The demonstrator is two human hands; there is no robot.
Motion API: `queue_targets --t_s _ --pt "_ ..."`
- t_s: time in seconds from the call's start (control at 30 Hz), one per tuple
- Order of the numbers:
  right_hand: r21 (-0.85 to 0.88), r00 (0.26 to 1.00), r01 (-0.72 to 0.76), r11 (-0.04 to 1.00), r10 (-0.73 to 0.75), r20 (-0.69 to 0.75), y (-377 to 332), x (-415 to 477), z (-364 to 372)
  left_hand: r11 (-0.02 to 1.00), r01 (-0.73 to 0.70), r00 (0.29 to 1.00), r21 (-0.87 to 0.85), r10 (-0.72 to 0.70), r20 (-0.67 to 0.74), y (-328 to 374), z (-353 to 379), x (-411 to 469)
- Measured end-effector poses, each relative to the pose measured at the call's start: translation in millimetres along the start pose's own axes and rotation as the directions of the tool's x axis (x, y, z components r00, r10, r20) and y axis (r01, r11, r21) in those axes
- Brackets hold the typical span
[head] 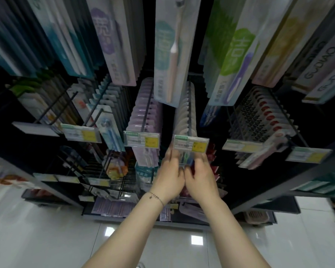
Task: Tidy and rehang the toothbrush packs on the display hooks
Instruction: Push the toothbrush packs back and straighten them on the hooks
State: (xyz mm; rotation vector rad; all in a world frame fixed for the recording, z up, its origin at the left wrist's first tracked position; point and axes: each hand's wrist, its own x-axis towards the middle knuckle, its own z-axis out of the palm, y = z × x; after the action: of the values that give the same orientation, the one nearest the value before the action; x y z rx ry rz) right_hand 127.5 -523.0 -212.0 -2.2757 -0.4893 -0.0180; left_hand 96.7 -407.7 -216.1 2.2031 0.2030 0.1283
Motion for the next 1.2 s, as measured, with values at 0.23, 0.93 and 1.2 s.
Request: queue_targets --t_s 0.23,0.93,1.2 --pt "-0.056 0.966 -0.021 0.998 0.006 -0.258 -9.5 -19.1 9.6 1.000 -0.017 0.999 0.012 0.018 -0.030 -10.2 -19.6 -21.2" --pt "0.048 0.992 -0.046 0.998 0.040 0.117 -83.1 7.3 90.0 0.995 0.011 0.998 -0.103 -0.003 0.070 -78.4 -103.6 -14.8" --pt "0.043 0.991 -0.071 0.997 0.066 0.120 -84.5 12.7 89.7 0.990 0.062 0.995 -0.129 -0.051 0.087 -81.7 -108.8 -5.3"
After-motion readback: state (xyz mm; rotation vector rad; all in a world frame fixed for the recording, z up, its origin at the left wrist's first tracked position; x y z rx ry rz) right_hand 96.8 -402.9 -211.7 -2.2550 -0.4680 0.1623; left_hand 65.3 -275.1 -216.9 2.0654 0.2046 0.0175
